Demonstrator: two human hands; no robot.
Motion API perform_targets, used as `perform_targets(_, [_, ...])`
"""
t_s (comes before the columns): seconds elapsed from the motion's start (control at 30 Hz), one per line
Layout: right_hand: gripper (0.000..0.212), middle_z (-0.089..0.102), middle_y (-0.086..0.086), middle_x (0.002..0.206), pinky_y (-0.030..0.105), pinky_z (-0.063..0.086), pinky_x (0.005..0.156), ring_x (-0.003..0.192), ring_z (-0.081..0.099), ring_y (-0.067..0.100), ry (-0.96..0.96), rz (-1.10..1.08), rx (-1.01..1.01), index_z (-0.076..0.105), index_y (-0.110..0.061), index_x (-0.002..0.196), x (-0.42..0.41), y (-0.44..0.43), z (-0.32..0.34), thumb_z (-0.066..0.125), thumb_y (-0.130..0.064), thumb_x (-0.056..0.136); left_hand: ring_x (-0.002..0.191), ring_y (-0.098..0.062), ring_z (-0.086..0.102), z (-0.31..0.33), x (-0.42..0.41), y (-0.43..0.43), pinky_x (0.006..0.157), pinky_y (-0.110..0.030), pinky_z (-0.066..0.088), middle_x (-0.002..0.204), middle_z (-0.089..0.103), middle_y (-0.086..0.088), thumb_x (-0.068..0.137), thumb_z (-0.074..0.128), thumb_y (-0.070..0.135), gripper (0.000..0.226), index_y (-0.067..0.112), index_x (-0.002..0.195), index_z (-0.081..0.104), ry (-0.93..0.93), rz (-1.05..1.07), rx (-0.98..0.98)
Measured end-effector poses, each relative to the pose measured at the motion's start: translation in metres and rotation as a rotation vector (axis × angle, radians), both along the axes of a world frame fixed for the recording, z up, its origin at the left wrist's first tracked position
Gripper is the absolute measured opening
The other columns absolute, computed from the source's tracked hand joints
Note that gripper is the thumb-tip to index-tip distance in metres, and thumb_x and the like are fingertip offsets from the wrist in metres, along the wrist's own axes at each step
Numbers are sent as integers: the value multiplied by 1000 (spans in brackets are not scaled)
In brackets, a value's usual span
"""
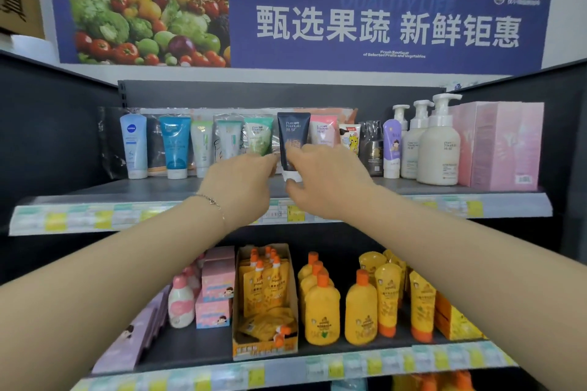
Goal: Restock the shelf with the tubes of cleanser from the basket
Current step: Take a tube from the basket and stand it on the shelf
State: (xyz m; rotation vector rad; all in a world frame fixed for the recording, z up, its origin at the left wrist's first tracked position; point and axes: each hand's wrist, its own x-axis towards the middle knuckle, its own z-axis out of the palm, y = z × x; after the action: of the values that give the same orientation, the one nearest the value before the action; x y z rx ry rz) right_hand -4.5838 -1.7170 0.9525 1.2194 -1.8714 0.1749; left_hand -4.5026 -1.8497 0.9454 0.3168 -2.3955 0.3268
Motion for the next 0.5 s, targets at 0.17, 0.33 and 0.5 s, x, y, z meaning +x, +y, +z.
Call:
perform_targets(0.17, [29,61,3,106,34,33,71,93,58,25,-29,27,22,51,-16,113,10,8,-29,44,-37,94,97,-23,58,-24,20,2,67,-31,41,111,59,1,91,50,23,24,23,114,48,-55,-8,-8])
perform_targets(0.33, [28,60,2,99,34,33,69,91,57,24,-93,70,63,51,-17,109,21,14,-60,43,-39,94,95,-20,57,-49,33,6,67,-32,42,111,58,2,91,51,24,25,24,116,49,-116,-41,25])
perform_targets(0.5, [28,58,-1,98,33,36,68,89,55,21,-181,90,95,52,-18,113,32,20,-95,42,-39,96,89,-19,57,-76,43,12,69,-32,46,104,57,3,91,50,23,22,23,113,50,-167,-78,38])
